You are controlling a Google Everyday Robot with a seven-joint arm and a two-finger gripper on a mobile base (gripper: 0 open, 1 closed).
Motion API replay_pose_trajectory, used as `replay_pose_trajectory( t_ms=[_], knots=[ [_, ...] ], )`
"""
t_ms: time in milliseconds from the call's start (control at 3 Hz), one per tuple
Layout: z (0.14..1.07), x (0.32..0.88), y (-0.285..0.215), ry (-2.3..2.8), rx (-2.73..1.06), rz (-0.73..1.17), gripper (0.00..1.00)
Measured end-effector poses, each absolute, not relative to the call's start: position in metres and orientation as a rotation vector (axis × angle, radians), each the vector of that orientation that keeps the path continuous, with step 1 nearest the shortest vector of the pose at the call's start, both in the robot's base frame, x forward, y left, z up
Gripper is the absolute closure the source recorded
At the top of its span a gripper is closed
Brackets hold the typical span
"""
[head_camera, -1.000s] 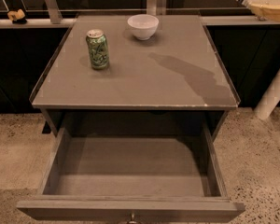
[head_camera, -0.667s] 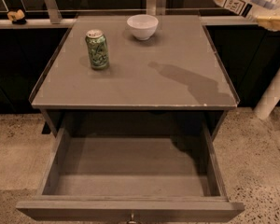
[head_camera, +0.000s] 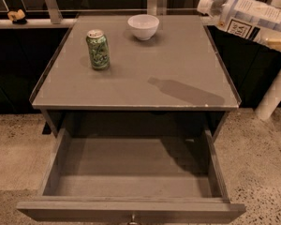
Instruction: Place blue plastic bottle into top drawer
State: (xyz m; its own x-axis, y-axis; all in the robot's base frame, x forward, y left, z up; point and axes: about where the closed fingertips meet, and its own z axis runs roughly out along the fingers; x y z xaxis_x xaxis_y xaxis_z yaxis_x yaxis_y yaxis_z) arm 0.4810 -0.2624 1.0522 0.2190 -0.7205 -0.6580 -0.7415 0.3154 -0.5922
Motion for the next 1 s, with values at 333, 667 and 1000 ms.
replay_pose_trajectory(
  t_ms=[333, 667, 1000],
  knots=[
    [1.048, 0.457, -0.254, 1.473, -1.438, 0.035, 1.0],
    [1.043, 0.408, -0.222, 1.4, -1.488, 0.05, 1.0],
    [1.011, 0.349, -0.198, 1.415, -1.501, 0.118, 1.0]
  ],
)
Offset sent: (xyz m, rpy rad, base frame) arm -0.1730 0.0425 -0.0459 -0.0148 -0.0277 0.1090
